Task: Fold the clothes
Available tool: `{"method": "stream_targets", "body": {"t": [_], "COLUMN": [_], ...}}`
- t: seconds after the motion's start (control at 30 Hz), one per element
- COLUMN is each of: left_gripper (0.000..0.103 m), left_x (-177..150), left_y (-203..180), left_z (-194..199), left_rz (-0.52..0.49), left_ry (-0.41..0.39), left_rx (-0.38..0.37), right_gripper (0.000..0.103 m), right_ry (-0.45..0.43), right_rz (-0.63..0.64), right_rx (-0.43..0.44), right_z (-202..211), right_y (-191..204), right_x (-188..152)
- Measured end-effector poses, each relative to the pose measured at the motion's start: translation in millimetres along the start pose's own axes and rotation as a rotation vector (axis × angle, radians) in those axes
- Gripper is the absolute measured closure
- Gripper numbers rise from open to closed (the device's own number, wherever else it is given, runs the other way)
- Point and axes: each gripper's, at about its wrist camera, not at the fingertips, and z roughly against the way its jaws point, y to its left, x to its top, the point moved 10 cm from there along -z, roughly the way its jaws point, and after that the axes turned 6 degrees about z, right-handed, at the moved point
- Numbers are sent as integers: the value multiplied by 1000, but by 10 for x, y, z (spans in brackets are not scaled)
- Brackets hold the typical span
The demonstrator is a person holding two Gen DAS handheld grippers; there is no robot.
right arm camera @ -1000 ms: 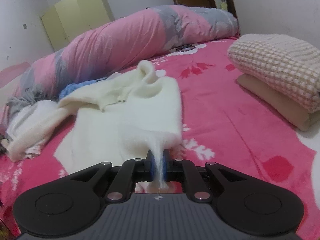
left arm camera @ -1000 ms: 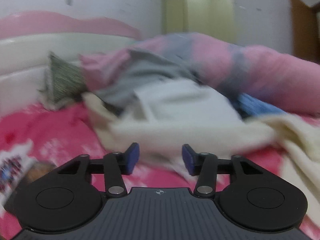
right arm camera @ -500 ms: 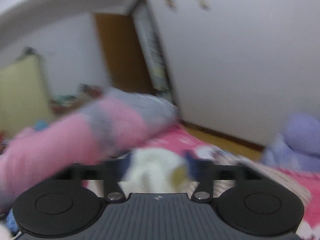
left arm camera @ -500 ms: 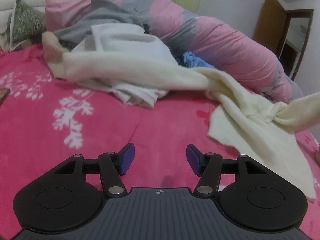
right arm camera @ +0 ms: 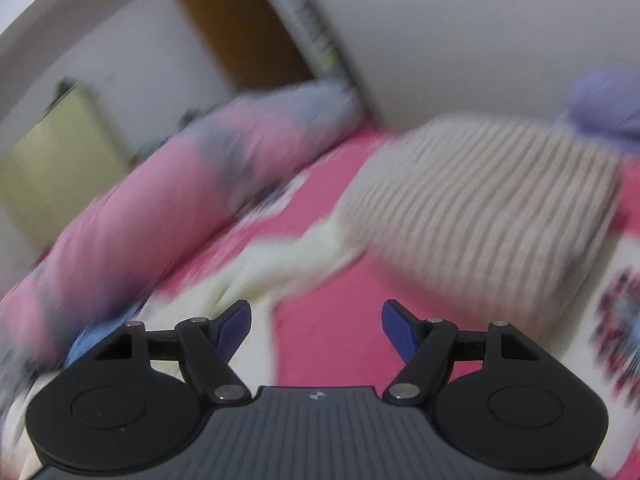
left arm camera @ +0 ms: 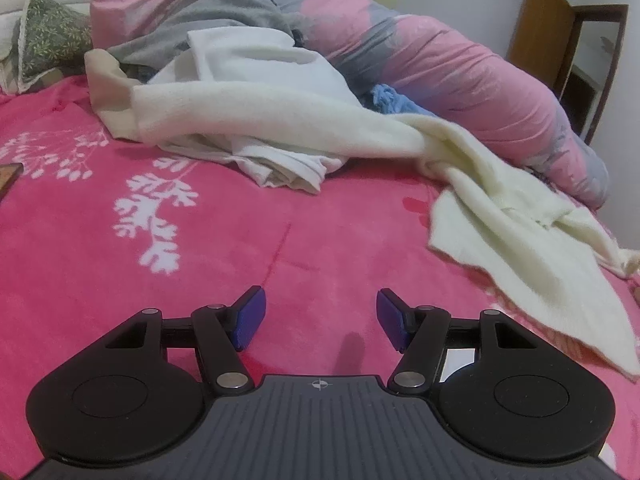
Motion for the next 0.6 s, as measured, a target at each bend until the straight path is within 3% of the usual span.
{"method": "stream_targets", "body": {"t": [0.1, 0.2, 0.33, 0.6], "left_gripper": [41, 41, 41, 42], "left_x": [-19, -6, 47, 225], "left_y": [-103, -244, -446, -750], "left_z": [-53, -136, -276, -647], "left_rz": [-1, -35, -78, -150], "left_ry": [25, 46, 73, 83], "left_rx": [-33, -63, -98, -125], "right_gripper": [27, 27, 27, 25], "right_ry": [144, 254, 321, 358], "right_rz": [4, -40, -109, -151], "right_rx": [124, 166, 150, 323], "right_z": [-71, -217, -467, -728], "right_y": [226, 209, -10, 233], "right_x": [-508, -884, -1077, -1164]}}
